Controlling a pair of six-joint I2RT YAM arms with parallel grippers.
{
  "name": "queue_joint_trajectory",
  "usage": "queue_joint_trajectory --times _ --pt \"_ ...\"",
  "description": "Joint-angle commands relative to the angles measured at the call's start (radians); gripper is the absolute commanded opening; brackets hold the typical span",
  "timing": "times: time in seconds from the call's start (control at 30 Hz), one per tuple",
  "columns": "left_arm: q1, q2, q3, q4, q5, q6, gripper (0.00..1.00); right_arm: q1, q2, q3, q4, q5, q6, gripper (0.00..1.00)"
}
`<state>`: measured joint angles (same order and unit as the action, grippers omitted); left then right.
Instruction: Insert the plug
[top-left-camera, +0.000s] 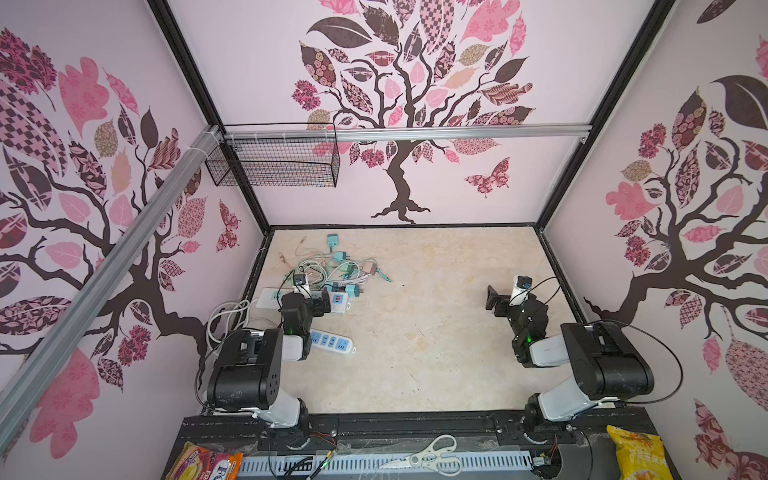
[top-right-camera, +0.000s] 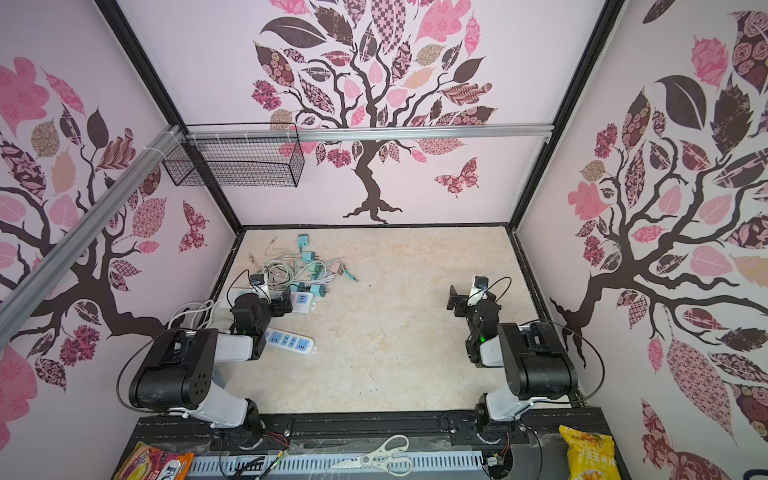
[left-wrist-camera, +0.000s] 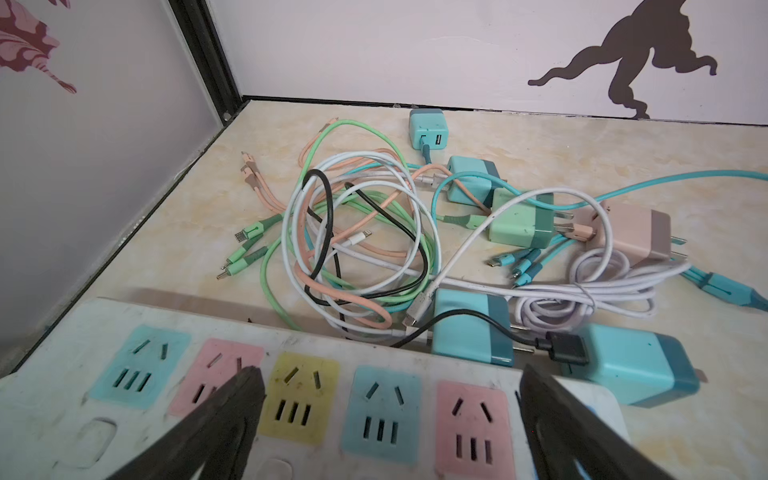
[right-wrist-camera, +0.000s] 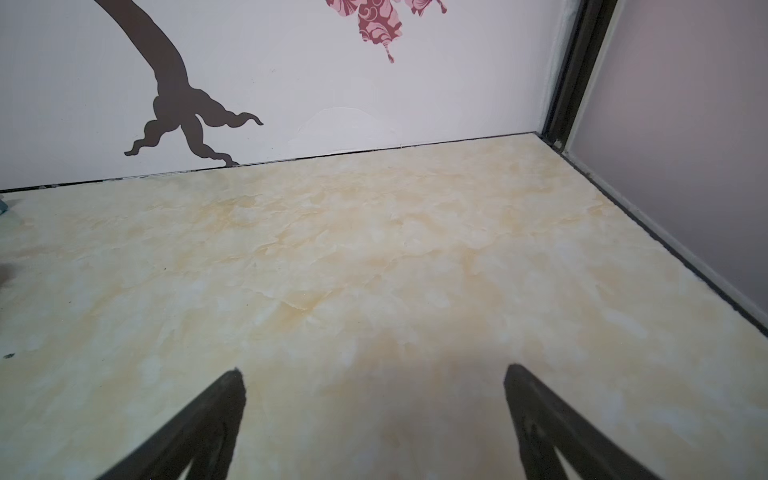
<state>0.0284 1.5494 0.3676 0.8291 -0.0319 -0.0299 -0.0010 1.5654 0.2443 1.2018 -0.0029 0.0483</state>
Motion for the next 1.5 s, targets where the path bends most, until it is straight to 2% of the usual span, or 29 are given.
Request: queue_joint_trajectory --times 0.0,0.87,0.97,1.03,1.1,1.17,1.27,1.33,1.4,1.47 --pt "0.011 0.011 0.028 0.021 0.012 -0.007 0.98 0.007 0.015 0.025 0.017 0.009 -0.003 1.0" --pt "0.012 0.006 0.027 0.017 0.013 0.0 0.98 0.008 0.013 0.023 0.02 0.009 -0.004 1.0" --pt "0.011 -0.015 0.033 0.016 0.044 0.01 0.98 0.007 0.008 0.006 0.047 0.003 -0.005 1.0" --pt "0.005 -0.103 0.097 -0.189 0.007 0.01 0.98 0.007 -0.023 -0.007 0.066 0.012 -0.002 1.0" --pt "-0.014 -0.181 0.192 -0.411 -0.131 -0.049 0.98 0.008 -0.128 0.044 -0.12 0.054 0.01 1.0" --pt "-0.038 -0.224 0.239 -0.494 -0.253 -0.092 0.98 0.008 -0.205 0.113 -0.301 0.081 0.023 1.0" --pt "-0.118 -0.27 0.319 -0.611 -0.428 -0.107 0.98 0.008 -0.289 0.165 -0.369 0.125 0.132 1.0" --pt "-0.148 -0.29 0.39 -0.74 -0.451 -0.135 0.98 0.007 -0.336 0.208 -0.435 0.096 0.195 1.0" --pt "-0.158 -0.314 0.458 -0.872 -0.442 -0.253 0.98 0.007 -0.374 0.275 -0.569 0.085 0.306 1.0" --pt "-0.159 -0.345 0.499 -0.984 -0.387 -0.38 0.98 0.007 -0.395 0.343 -0.726 0.043 0.414 1.0"
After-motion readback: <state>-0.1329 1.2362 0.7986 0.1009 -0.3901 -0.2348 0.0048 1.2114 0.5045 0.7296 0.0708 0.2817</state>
